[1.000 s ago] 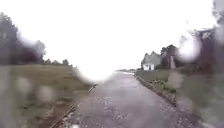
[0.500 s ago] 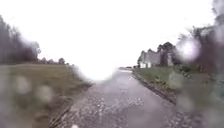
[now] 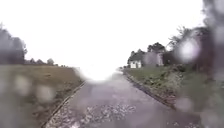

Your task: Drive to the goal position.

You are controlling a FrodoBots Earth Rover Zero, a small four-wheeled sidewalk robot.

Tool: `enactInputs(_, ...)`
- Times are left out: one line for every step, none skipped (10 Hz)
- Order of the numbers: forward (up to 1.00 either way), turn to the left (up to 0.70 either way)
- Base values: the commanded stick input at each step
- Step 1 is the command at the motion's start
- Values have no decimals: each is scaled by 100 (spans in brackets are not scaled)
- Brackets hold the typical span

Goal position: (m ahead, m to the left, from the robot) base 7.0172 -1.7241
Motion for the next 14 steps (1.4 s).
enactInputs(85,0)
enactInputs(85,0)
enactInputs(85,0)
enactInputs(85,0)
enactInputs(85,0)
enactInputs(85,0)
enactInputs(85,0)
enactInputs(85,0)
enactInputs(85,0)
enactInputs(85,0)
enactInputs(85,0)
enactInputs(85,0)
enactInputs(85,0)
enactInputs(85,0)
